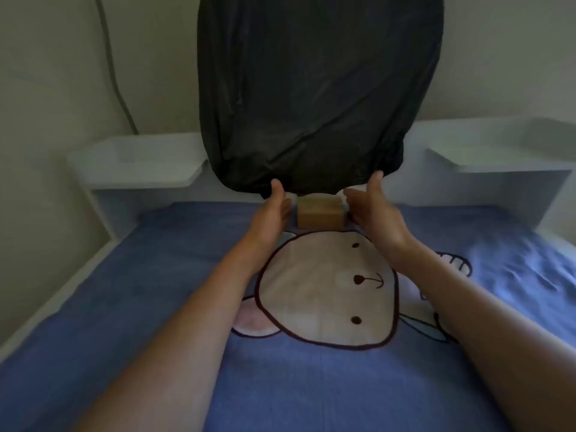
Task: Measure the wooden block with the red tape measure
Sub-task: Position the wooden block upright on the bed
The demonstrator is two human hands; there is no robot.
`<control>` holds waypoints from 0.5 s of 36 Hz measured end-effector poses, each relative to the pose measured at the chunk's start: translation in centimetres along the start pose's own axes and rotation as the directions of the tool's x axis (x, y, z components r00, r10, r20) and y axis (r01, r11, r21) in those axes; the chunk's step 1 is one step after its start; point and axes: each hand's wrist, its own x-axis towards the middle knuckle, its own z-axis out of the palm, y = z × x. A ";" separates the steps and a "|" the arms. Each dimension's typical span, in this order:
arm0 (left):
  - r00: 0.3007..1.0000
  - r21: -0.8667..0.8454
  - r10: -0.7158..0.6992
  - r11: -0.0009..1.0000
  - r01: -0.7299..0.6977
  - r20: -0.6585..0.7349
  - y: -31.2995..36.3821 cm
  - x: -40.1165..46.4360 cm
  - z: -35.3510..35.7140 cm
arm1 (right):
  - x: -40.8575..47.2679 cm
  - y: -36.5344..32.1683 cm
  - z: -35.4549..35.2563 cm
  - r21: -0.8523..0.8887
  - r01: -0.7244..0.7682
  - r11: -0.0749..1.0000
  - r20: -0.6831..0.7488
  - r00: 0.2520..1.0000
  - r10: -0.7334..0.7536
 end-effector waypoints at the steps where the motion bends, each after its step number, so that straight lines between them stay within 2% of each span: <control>1: 0.999 -0.014 -0.021 1.000 0.021 0.028 0.1 -0.2 0.1 | 0.2 0.1 0.1 0.017 -0.020 1.000 0.015 1.000 0.020; 3: 0.995 -0.009 -0.038 0.999 0.039 0.090 0.1 -0.4 0.1 | 0.7 0.4 0.1 -0.005 -0.072 0.997 0.037 0.997 0.072; 6: 0.986 -0.011 -0.026 1.000 0.029 0.165 -0.2 -0.8 0.1 | 0.8 0.5 0.2 -0.043 -0.053 0.998 0.041 0.998 0.055; 13: 0.987 -0.019 -0.026 0.999 0.029 0.161 1.0 -2.0 0.1 | 0.0 -0.4 0.0 -0.085 0.006 0.996 0.032 0.999 -0.003; 18: 0.985 0.126 0.017 0.991 -0.039 0.173 1.7 -2.5 -0.1 | -0.3 -0.4 -0.4 -0.332 0.102 0.938 -0.018 0.993 -0.115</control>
